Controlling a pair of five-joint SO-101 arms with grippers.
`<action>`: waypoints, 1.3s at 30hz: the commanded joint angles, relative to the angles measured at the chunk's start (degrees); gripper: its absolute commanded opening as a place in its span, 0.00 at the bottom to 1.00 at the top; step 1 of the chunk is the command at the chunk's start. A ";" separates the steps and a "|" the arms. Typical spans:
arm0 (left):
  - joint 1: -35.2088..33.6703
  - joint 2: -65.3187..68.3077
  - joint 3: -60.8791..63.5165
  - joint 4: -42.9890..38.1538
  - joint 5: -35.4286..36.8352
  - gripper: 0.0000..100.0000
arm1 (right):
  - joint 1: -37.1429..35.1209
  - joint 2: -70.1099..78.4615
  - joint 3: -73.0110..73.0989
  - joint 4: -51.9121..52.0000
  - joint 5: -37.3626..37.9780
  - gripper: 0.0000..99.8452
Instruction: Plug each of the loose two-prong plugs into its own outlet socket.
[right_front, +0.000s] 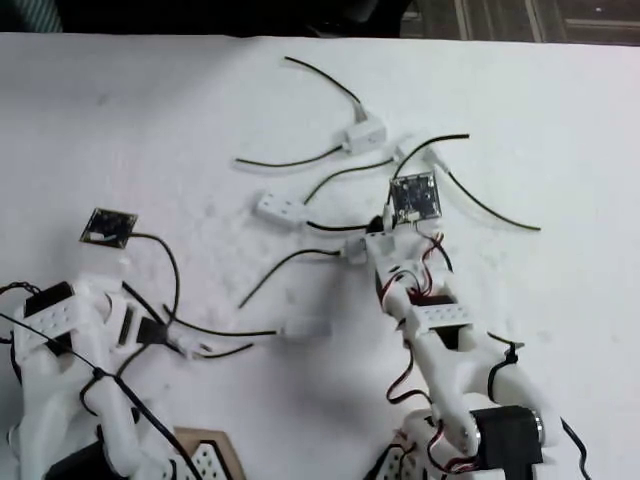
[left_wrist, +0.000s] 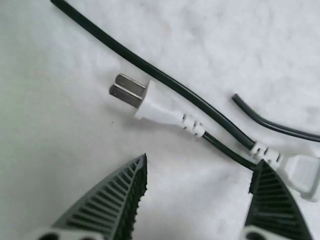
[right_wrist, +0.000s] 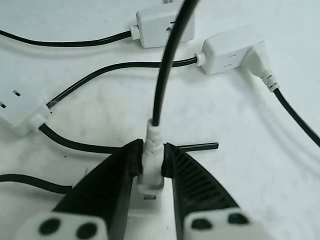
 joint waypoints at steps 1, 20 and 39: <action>-0.13 -1.89 0.09 -0.53 0.62 0.33 | -0.13 -1.36 -0.79 2.59 0.18 0.02; -0.13 -1.89 0.09 -0.70 0.62 0.33 | -0.22 -7.25 -0.70 22.55 5.98 0.02; -0.13 -1.89 0.09 -0.79 0.62 0.33 | 2.59 -7.25 -7.30 40.84 17.49 0.02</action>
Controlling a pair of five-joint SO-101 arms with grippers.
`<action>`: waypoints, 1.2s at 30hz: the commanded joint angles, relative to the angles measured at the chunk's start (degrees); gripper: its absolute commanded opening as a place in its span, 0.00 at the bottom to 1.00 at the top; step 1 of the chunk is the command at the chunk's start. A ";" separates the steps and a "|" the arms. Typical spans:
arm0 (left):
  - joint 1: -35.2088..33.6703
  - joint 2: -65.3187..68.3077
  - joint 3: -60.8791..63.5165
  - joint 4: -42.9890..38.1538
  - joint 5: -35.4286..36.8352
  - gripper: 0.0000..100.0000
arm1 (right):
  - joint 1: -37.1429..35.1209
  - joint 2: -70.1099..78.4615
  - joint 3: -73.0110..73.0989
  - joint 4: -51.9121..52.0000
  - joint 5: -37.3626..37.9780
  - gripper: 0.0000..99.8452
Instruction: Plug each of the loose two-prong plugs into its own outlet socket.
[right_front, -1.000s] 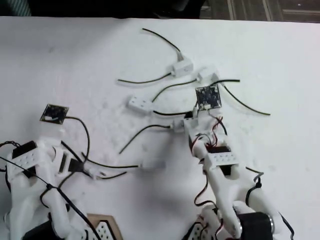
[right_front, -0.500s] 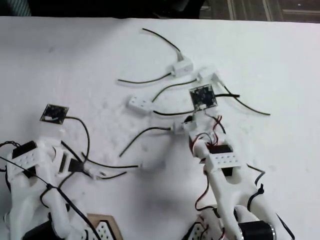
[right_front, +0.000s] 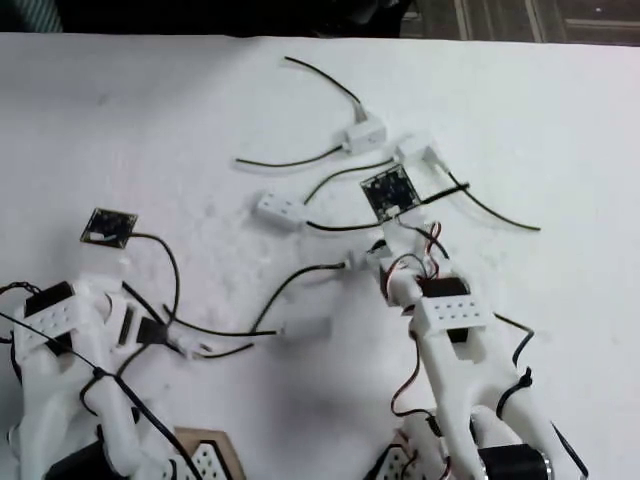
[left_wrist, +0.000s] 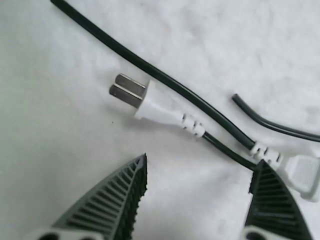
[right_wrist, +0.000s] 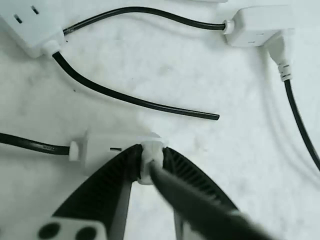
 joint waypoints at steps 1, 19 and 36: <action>-0.13 -1.89 0.09 -0.79 0.62 0.33 | 1.63 0.48 -0.97 6.37 0.44 0.02; -0.13 -1.89 0.09 -0.79 0.62 0.33 | -1.10 14.99 -14.07 7.16 -22.68 0.02; -0.13 -1.89 0.09 -0.79 0.62 0.33 | -1.80 23.78 -25.76 24.31 -23.82 0.02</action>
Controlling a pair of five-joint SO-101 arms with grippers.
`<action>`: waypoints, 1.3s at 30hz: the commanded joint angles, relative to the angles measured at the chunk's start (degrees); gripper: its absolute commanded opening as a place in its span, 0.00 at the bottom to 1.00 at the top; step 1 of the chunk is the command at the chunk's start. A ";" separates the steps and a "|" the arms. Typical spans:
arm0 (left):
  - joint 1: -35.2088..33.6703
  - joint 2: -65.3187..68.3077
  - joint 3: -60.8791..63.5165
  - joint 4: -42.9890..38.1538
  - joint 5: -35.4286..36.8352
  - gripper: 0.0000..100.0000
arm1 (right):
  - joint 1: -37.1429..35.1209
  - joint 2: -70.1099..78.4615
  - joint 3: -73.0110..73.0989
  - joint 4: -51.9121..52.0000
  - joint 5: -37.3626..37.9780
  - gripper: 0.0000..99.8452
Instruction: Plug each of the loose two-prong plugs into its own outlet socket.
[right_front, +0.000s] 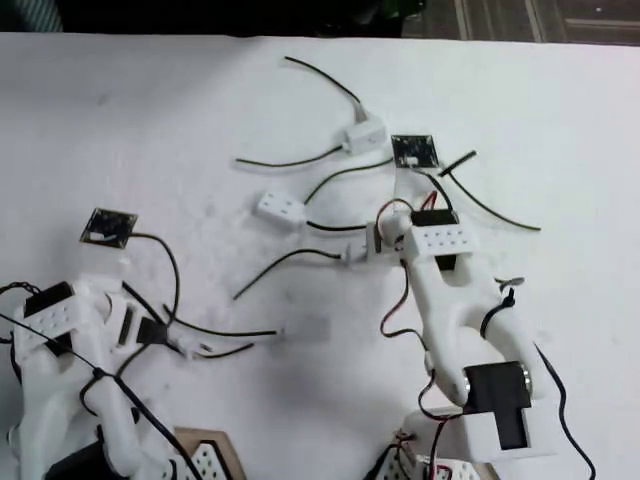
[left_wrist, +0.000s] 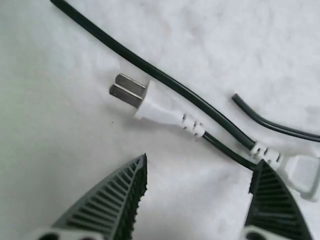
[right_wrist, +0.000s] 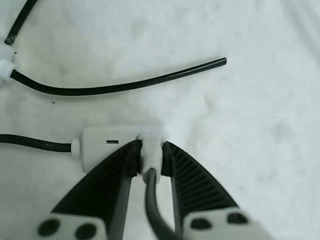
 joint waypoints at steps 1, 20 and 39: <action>-0.13 -1.89 0.09 -0.79 0.62 0.33 | -1.98 1.54 1.58 1.71 2.55 0.02; -0.22 -1.89 0.09 -0.79 0.62 0.33 | -1.45 -15.52 -6.95 2.15 3.60 0.02; -0.22 -1.89 0.09 -0.88 0.53 0.33 | 6.81 7.43 -39.21 6.81 4.04 0.35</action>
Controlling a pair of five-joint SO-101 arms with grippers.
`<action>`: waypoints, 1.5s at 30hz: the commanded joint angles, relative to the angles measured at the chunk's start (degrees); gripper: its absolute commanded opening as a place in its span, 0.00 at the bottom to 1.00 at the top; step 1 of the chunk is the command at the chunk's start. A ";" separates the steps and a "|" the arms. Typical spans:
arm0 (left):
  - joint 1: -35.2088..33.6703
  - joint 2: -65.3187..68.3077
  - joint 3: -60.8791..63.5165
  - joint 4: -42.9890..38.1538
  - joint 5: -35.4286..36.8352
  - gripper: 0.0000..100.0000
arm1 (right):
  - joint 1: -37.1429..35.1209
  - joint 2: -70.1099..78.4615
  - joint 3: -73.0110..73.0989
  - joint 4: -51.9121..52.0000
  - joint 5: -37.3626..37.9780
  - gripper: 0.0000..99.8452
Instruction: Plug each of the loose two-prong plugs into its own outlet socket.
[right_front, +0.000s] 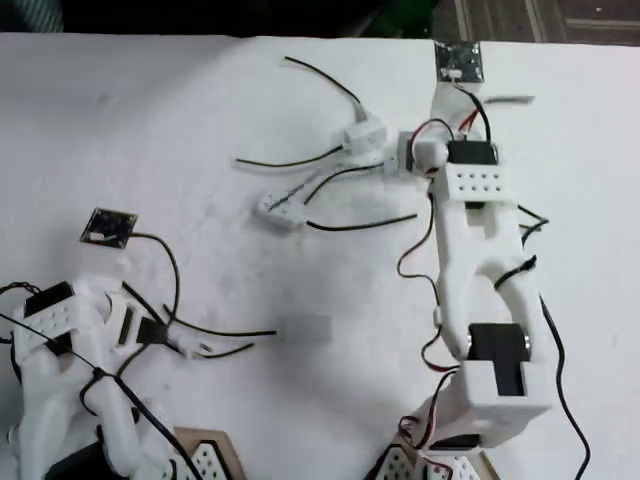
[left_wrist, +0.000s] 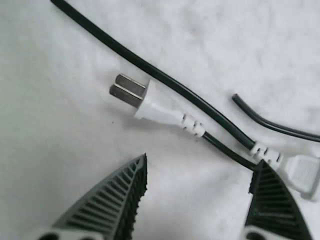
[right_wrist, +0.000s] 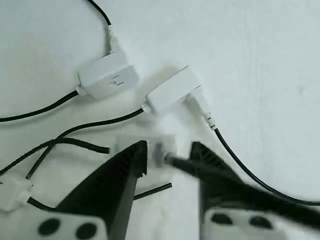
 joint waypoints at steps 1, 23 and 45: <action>-0.22 -1.89 0.09 -0.88 0.53 0.33 | 0.22 -1.98 -3.96 5.05 0.44 0.38; 0.22 -1.89 -7.30 6.33 0.62 0.33 | -4.79 -29.05 1.49 44.62 0.35 0.02; 36.88 7.16 -33.58 2.29 -0.88 0.25 | 0.75 -35.38 33.05 25.36 0.00 0.02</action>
